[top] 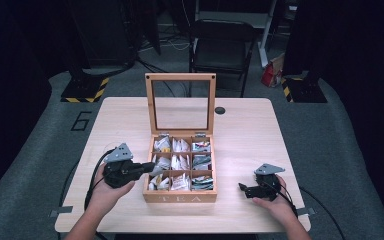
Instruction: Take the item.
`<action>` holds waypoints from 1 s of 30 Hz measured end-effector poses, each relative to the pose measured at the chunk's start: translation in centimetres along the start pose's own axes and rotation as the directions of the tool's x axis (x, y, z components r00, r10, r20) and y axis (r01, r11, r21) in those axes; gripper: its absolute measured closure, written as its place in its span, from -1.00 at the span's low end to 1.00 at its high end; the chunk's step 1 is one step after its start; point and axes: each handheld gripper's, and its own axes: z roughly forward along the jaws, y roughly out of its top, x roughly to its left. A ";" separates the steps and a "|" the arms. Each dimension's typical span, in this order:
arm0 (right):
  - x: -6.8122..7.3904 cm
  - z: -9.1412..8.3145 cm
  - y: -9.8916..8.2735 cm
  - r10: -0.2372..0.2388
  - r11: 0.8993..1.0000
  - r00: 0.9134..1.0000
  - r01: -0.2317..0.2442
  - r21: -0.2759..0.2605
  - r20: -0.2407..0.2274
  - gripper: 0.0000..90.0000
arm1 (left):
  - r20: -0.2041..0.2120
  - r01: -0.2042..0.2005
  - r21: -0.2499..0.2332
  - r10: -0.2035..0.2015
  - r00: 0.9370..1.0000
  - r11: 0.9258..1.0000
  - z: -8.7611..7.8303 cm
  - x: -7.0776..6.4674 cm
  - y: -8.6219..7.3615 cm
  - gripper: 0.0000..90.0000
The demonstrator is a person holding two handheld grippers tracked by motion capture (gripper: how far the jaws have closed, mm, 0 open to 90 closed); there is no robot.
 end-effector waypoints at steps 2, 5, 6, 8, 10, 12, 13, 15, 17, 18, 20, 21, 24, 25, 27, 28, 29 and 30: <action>0.0 0.0 0.0 0.000 1.000 1.000 0.000 0.000 0.000 -0.72 | -0.006 0.001 -0.001 -0.001 1.000 1.000 -0.1 0.0 0.2 0.99; 0.0 0.0 0.0 0.000 1.000 1.000 0.000 0.000 0.000 -0.72 | -0.008 0.008 0.001 -0.008 1.000 1.000 -0.3 0.1 0.5 0.99; 0.0 0.0 0.0 0.000 1.000 1.000 0.000 0.000 0.000 -0.72 | -0.013 0.011 -0.003 -0.011 1.000 1.000 -0.3 0.0 0.6 0.99; 0.0 0.0 0.0 0.000 1.000 1.000 0.000 0.000 0.000 -0.71 | -0.012 0.007 0.001 -0.007 1.000 1.000 -0.5 0.1 0.8 0.99; 0.0 0.0 0.0 0.000 1.000 1.000 0.000 0.000 0.000 -0.72 | -0.018 0.008 -0.002 -0.008 1.000 1.000 -0.6 0.1 0.9 0.99; 0.0 0.0 0.0 0.001 1.000 1.000 -0.001 0.000 0.000 -0.71 | -0.017 0.010 0.000 -0.010 1.000 1.000 -0.7 0.2 1.0 0.99; 0.0 0.0 0.0 0.000 1.000 1.000 0.000 0.000 0.000 -0.71 | -0.021 0.012 -0.004 -0.012 1.000 1.000 -0.7 0.2 1.0 0.99; 0.0 0.0 0.0 0.000 1.000 1.000 0.000 0.000 0.000 -0.72 | -0.024 0.011 -0.012 -0.012 1.000 1.000 -0.8 0.2 1.1 0.99; 0.0 0.0 0.0 0.000 1.000 1.000 0.000 0.000 0.000 -0.72 | -0.023 0.011 -0.012 -0.011 1.000 1.000 -1.0 0.3 1.1 0.99; 0.0 0.0 0.0 0.000 1.000 1.000 0.000 0.000 0.000 -0.71 | -0.023 0.011 -0.014 -0.011 1.000 1.000 -1.0 0.3 1.2 0.99; 0.0 0.0 0.0 0.000 1.000 1.000 0.000 0.000 0.000 -0.72 | -0.025 0.017 -0.018 -0.017 1.000 1.000 -1.1 0.4 1.2 0.99; 0.0 0.0 0.0 0.000 1.000 1.000 0.000 0.000 0.000 -0.72 | -0.027 0.016 -0.018 -0.016 1.000 1.000 -1.2 0.5 1.2 0.99; 0.0 0.0 0.0 0.000 1.000 1.000 0.000 0.000 0.000 -0.71 | -0.034 0.018 -0.025 -0.018 0.999 1.000 -1.4 0.7 1.3 0.99; 0.0 0.0 0.0 0.000 1.000 1.000 0.000 0.000 0.000 -0.72 | -0.038 0.019 -0.027 -0.020 0.999 0.999 -1.5 0.7 1.3 0.99; 0.0 0.0 0.0 0.000 1.000 1.000 0.000 0.000 0.000 -0.72 | -0.044 0.029 -0.037 -0.030 0.999 0.999 -1.7 0.8 1.4 0.99; 0.0 0.0 0.0 0.000 1.000 1.000 0.000 0.000 0.000 -0.72 | -0.044 0.030 -0.036 -0.031 0.999 0.999 -1.8 0.9 1.4 0.99; 0.0 0.0 0.0 0.000 1.000 1.000 0.000 0.000 0.000 -0.72 | -0.052 0.028 -0.037 -0.030 0.998 0.999 -2.0 1.0 1.5 0.99; 0.0 0.0 0.0 0.000 1.000 1.000 0.000 0.000 0.000 -0.72 | -0.055 0.032 -0.041 -0.034 0.998 0.999 -2.1 1.1 1.5 0.99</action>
